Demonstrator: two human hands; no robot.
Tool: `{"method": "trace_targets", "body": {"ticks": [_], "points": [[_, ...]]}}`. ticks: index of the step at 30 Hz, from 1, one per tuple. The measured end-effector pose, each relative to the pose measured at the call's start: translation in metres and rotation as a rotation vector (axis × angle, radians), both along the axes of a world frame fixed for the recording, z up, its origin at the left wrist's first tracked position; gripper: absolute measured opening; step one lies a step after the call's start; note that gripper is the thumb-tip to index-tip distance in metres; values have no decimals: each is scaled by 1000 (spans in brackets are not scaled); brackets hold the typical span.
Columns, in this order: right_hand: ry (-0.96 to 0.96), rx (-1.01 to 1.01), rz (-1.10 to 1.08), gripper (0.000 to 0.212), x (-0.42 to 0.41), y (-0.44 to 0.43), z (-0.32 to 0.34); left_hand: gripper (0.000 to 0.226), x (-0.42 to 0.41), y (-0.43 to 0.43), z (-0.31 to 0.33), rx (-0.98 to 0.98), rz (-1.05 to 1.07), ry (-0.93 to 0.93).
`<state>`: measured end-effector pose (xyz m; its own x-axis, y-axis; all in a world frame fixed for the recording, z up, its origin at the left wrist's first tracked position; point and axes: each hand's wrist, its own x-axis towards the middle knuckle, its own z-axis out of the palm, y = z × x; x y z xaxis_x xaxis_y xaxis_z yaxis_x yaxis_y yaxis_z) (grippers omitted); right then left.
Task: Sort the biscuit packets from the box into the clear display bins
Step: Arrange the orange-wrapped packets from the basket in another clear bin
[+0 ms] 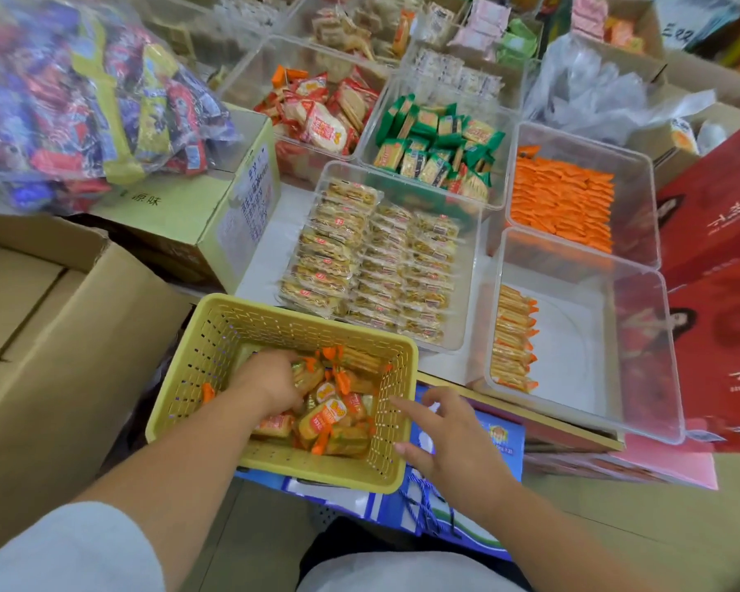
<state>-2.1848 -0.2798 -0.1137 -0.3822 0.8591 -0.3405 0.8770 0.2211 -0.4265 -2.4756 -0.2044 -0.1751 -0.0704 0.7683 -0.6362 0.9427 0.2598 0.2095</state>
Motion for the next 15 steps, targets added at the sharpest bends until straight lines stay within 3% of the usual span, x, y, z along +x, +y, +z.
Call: {"method": "trace_targets", "body": {"ticks": [3, 6, 8, 11, 13, 15], "points": [[-91, 288, 31, 84, -7, 14, 20, 90, -3, -3, 14, 67, 10, -32], [-122, 425, 152, 76, -25, 28, 31, 77, -15, -16, 35, 157, 103, -83], [-91, 344, 215, 67, -43, 39, 33, 80, -23, -32, 51, 221, 286, -240], [-104, 116, 215, 68, -72, 58, 26, 85, -30, -67, 76, 286, 722, -728], [-190, 27, 194, 69, -88, 72, 17, 71, -29, -91, 89, 346, 891, -957], [-293, -17, 189, 57, -102, 84, 10, 56, -24, -110, 97, 406, 971, -1099]]}}
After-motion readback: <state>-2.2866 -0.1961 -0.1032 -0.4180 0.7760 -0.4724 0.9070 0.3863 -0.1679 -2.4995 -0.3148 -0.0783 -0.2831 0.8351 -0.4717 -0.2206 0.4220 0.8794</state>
